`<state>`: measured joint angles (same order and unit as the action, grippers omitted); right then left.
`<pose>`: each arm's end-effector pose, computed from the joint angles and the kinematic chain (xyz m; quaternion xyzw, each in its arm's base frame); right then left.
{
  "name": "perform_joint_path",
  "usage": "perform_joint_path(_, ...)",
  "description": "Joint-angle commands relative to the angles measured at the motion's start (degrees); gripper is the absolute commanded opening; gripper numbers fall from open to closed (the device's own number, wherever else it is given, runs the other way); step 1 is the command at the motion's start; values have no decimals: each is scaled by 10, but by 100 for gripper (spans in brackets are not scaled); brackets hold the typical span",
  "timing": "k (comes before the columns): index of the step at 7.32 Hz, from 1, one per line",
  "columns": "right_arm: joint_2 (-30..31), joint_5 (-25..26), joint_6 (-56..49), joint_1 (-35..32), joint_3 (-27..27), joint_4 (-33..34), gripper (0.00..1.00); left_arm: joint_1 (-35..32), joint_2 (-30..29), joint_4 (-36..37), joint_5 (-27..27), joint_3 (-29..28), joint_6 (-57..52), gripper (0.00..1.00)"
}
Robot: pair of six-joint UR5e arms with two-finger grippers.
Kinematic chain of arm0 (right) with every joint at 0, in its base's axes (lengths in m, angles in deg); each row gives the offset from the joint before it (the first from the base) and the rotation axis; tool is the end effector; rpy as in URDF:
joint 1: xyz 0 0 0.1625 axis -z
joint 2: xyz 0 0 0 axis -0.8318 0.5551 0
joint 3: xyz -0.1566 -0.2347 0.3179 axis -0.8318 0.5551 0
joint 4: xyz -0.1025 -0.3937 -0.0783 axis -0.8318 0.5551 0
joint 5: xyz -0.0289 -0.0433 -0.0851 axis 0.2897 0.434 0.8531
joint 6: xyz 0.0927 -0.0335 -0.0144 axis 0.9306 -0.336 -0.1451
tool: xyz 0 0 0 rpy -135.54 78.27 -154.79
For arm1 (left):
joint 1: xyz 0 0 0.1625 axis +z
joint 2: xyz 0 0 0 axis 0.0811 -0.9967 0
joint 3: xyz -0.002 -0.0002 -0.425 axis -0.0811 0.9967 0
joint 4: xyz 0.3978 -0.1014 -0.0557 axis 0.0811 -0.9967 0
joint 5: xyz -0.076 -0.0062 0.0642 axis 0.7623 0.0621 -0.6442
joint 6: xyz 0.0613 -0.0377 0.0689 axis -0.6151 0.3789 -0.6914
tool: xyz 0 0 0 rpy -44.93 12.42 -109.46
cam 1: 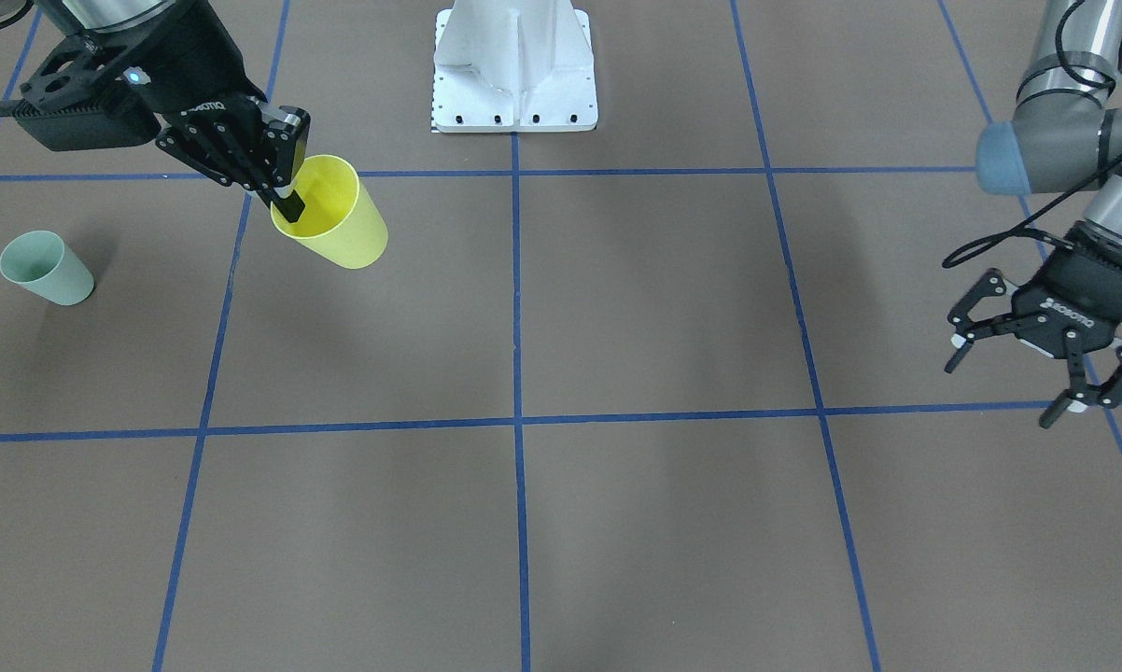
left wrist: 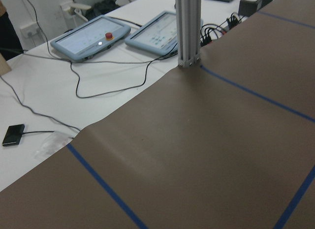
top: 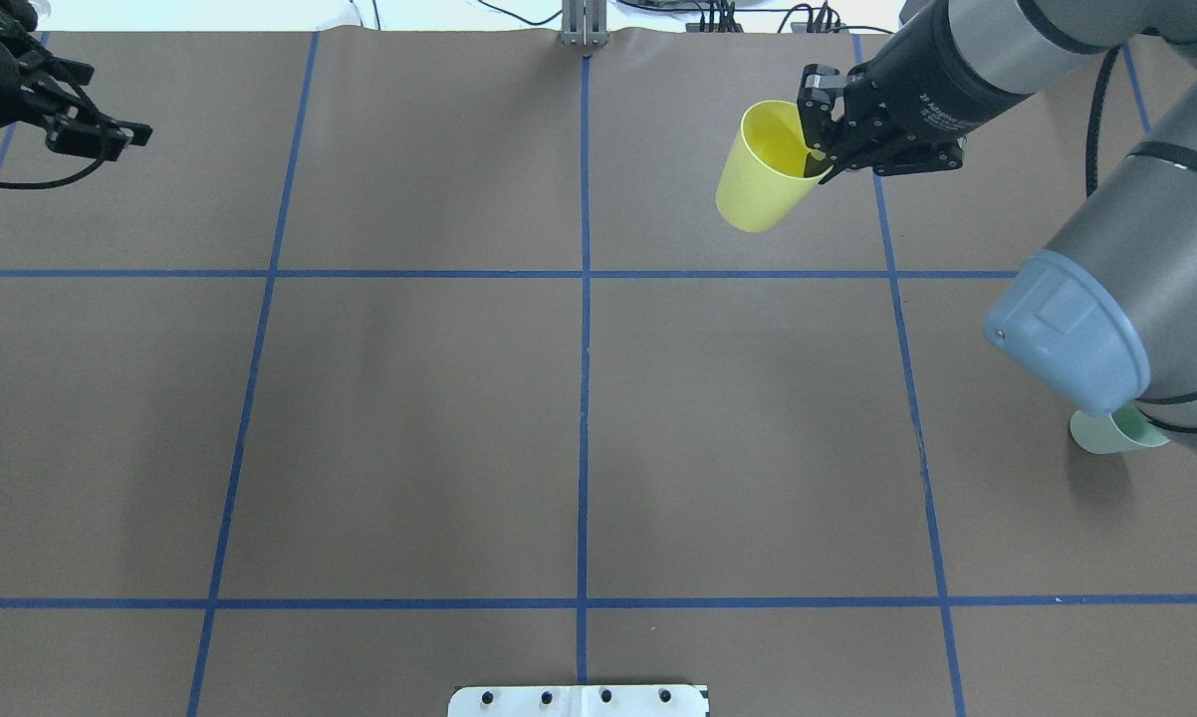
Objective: Transfer and stack yellow cup on green cup
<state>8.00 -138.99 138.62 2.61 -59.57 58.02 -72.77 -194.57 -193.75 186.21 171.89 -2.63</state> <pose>-0.2561 -0.4820 0.1395 0.0459 -0.4897 0.1366 0.8599 0.1525 -0.5978 0.4298 0.4098 0.3479 0.2433 0.8074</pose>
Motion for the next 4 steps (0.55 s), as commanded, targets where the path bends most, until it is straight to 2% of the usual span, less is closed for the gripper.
perform_joint_path(1,46,-2,-76,-6,-18,0,0,-73,15,170,9,0,-177,100)
perform_joint_path(3,111,-2,-167,-12,-42,-1,0,-152,14,317,50,4,-274,100)
perform_joint_path(4,135,-4,-225,-23,-43,-2,0,-170,30,335,45,10,-282,100)
